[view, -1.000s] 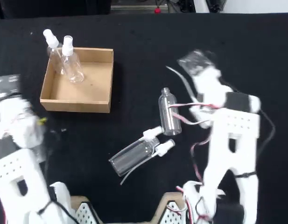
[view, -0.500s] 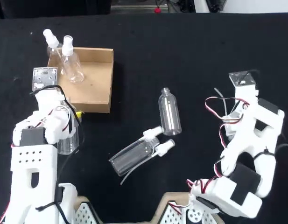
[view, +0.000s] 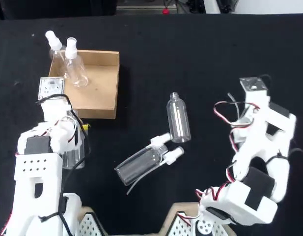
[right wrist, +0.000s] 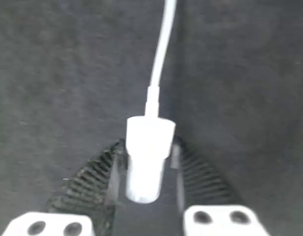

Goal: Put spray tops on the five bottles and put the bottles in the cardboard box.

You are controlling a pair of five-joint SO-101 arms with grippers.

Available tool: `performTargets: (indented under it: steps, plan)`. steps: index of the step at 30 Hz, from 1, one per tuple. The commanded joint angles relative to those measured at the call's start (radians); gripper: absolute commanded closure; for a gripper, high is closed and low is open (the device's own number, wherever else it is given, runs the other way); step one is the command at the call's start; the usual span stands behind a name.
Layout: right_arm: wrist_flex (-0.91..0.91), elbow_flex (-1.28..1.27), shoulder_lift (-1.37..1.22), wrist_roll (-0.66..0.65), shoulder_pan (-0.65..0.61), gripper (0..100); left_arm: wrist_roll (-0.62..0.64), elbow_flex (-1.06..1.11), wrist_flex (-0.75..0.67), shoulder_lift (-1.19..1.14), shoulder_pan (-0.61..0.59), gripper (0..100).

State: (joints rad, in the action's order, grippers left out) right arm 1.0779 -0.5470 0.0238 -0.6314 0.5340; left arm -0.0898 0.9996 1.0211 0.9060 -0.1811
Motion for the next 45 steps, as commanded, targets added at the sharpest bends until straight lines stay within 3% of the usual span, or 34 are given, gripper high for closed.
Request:
performTargets:
  steps: [1,7,10,15,23,31,45]
  plan:
    - [0.104,0.096,0.028,0.031,-0.083,76.8,0.009,-0.008,-0.017,0.0,-0.002,89]
    - [0.247,0.277,0.081,-0.018,-0.086,77.3,0.006,0.008,-0.017,0.0,-0.002,89]
    - [0.181,0.3,0.084,-0.293,-0.018,77.1,-0.02,0.016,-0.017,0.0,-0.002,89]
    - [0.077,0.205,0.058,-0.961,0.078,76.9,-0.021,0.018,-0.017,0.0,-0.002,89]
    - [-0.153,0.039,0.001,-1.372,0.084,76.9,-0.025,0.019,-0.017,0.0,-0.002,89]
    - [-0.341,-0.074,-0.035,-1.427,0.078,76.9,-0.025,0.019,-0.017,0.0,-0.002,89]
    - [-0.348,-0.217,0.035,-1.396,0.017,76.9,-0.025,0.019,-0.017,0.0,-0.002,89]
